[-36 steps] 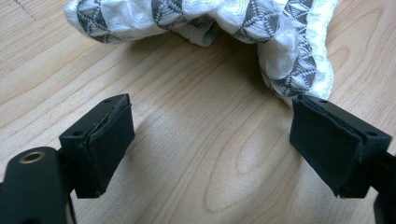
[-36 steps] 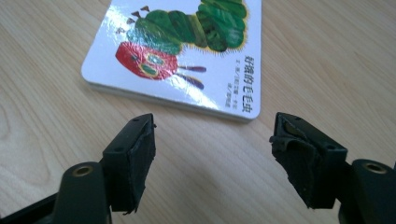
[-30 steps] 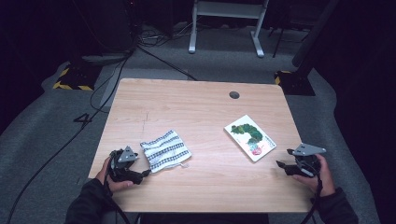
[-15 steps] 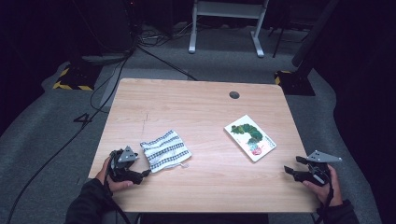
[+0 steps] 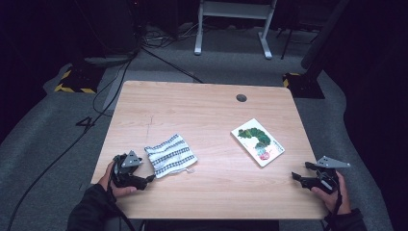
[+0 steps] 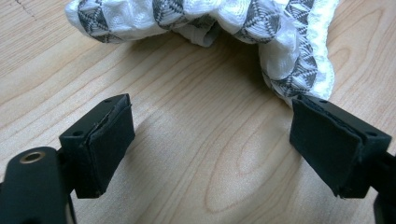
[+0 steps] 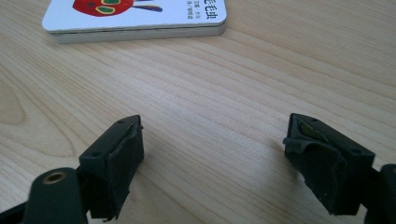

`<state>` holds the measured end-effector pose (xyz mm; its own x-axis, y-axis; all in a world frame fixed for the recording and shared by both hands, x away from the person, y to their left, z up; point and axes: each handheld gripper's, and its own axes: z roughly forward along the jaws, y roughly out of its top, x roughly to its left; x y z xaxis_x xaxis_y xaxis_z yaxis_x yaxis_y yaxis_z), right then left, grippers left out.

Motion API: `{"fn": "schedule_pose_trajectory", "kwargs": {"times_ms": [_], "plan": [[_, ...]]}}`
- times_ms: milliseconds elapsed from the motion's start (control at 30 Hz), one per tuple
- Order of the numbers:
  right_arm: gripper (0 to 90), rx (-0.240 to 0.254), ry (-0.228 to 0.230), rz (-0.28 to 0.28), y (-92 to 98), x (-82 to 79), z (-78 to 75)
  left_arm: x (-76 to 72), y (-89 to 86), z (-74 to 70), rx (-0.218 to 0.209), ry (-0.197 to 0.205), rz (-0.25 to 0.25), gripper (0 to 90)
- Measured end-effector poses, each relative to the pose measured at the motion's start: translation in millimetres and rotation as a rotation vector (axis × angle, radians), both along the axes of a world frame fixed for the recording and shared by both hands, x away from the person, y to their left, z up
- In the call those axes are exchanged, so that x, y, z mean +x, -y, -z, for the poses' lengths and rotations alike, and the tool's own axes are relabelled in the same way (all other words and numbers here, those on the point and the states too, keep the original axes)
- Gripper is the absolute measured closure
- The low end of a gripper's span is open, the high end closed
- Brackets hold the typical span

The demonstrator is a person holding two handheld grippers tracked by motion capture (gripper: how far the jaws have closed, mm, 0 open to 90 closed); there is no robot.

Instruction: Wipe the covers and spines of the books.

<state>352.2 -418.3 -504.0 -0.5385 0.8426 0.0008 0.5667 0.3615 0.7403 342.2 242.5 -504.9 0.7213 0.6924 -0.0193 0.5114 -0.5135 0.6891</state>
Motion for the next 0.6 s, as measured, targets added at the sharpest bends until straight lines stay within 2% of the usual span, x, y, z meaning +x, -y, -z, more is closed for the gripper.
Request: {"fn": "schedule_pose_trajectory", "kwargs": {"times_ms": [600], "plan": [[19.9, -0.002, 0.001, 0.01, 0.0, 0.5, 0.0, 2.0, 0.4, -0.3, 0.003, -0.001, 0.001, 14.2]]}}
